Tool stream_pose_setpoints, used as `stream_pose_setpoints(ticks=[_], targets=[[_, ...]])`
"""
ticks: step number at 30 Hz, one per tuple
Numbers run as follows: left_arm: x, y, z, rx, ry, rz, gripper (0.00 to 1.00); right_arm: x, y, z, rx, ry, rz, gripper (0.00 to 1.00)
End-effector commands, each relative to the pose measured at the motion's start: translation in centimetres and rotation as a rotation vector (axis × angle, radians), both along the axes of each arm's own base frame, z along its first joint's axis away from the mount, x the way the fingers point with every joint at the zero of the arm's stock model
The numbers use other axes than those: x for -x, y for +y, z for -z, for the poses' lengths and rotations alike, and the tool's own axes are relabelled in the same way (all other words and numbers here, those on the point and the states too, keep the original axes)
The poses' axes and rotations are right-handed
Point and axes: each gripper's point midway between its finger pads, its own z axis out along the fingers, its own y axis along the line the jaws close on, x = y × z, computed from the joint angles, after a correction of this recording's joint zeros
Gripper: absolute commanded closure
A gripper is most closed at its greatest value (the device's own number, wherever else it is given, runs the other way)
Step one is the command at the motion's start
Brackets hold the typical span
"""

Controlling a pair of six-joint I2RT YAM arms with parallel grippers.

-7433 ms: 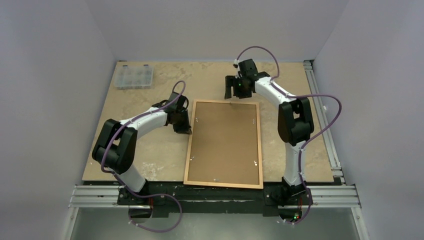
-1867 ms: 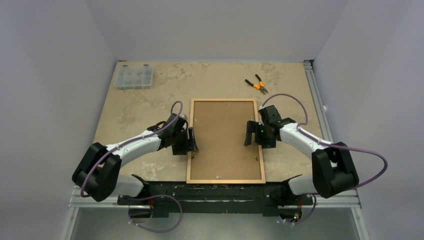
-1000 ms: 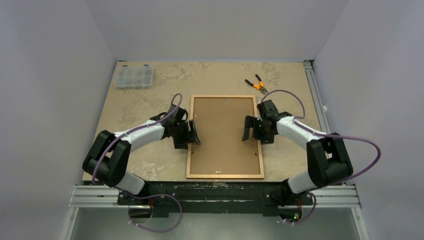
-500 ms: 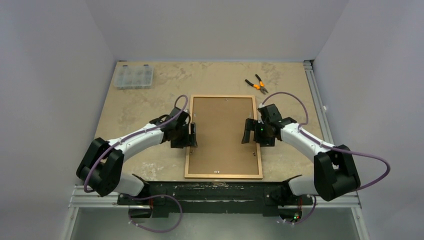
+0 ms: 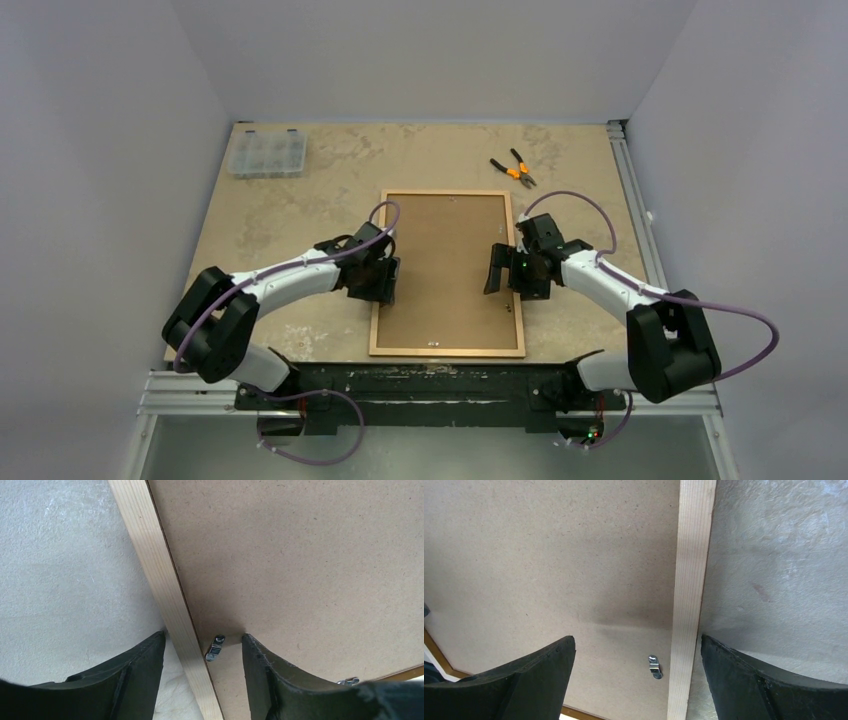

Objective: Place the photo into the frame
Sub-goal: Install the photo frame at the center of the board.

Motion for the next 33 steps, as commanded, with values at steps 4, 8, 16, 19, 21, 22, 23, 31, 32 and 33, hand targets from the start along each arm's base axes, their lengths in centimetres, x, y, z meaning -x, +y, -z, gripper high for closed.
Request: stream_pose_setpoints(ticks=[4,8,16,19,21,22,23,31,32,33], targets=[[-0.4,-0.4,-0.4,0.005,-0.041,0.041,0.52,0.0,1.0,-0.2,-0.05,-0.004,-0.005,0.07],[-0.1,-0.3,-0.4,0.005,-0.034,0.048,0.51,0.0,1.0,-0.3,-0.051,-0.006,-0.006,0.07],[0.5,-0.3,-0.1,0.023,-0.033,0.038,0.63,0.0,1.0,0.1,-0.052,0.0,-0.008,0.07],[0.6,-0.4,0.1,0.028,-0.033,0.04,0.66,0.1,1.1,0.2,-0.057,0.004,-0.01,0.07],[0.7,-0.5,0.2,0.028,-0.031,0.05,0.68,0.1,1.1,0.3,-0.057,0.004,-0.009,0.07],[0.7,-0.4,0.3,0.024,-0.028,0.052,0.68,0.1,1.1,0.3,-0.057,0.005,-0.01,0.07],[0.7,-0.4,0.4,0.019,-0.027,0.053,0.7,0.0,1.1,0.2,-0.057,0.002,-0.009,0.07],[0.5,-0.5,0.4,0.012,-0.033,0.061,1.0,0.1,1.1,0.4,-0.055,0.007,-0.009,0.07],[0.4,-0.5,0.3,0.014,-0.036,0.063,1.0,0.1,1.1,0.4,-0.054,0.006,-0.009,0.07],[0.4,-0.5,0.3,0.013,-0.039,0.064,1.0,0.1,1.0,0.4,-0.052,0.006,-0.011,0.07]])
